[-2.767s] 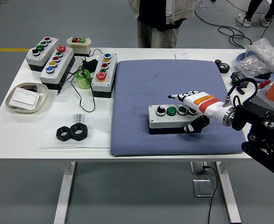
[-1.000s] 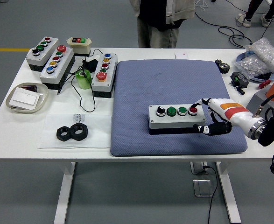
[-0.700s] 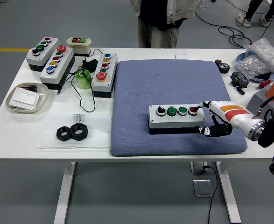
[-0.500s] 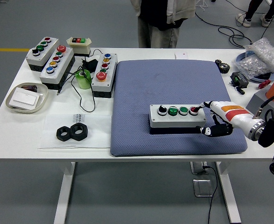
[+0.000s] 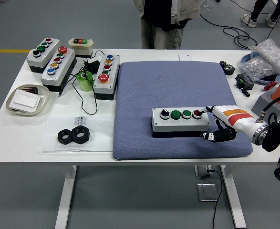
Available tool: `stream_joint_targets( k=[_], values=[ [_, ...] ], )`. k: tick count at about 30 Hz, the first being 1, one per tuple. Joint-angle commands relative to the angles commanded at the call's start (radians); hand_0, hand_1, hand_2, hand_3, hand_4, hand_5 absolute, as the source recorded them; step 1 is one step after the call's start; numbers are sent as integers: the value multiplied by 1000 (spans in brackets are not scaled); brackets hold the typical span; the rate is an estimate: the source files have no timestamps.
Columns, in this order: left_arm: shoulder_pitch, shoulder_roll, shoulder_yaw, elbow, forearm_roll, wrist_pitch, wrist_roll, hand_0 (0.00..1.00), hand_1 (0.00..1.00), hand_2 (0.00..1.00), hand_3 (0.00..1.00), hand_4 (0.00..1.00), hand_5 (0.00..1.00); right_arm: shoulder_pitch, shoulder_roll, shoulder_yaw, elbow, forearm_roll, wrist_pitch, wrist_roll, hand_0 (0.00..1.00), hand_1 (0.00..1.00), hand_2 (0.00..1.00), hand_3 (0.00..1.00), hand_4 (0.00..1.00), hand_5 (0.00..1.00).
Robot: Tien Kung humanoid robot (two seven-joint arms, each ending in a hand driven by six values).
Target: Pick up the button,place it on the desk,press the button,press the button
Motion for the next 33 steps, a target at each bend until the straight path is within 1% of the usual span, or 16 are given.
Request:
stream_joint_targets(
  k=[7, 12, 23, 28, 33],
  values=[
    [-2, 0, 0, 0, -1, 0, 1, 683, 654, 752, 789, 712, 998, 2, -2, 32, 22, -3, -23, 3, 31, 2, 104, 747, 745, 447],
    [-2, 0, 3, -1, -4, 1, 1, 683, 654, 752, 789, 709, 998, 18, 9, 35, 37, -3, -29, 2, 31, 2, 103, 749, 748, 453],
    [-1, -1, 7, -2, -9, 2, 0, 683, 654, 753, 789, 710, 998, 57, 57, -25, 3, -3, -19, -4, 32, 2, 104, 750, 748, 456],
    [0, -2, 3, -2, -3, 1, 2, 683, 653, 753, 789, 710, 998, 65, 63, -33, -10, 0, -18, -5, 32, 2, 104, 750, 749, 458],
    [2, -2, -1, -2, 4, 1, 4, 683, 653, 753, 789, 710, 998, 64, 64, -49, -26, 8, -4, -5, 33, 2, 104, 751, 749, 458]
  ],
)
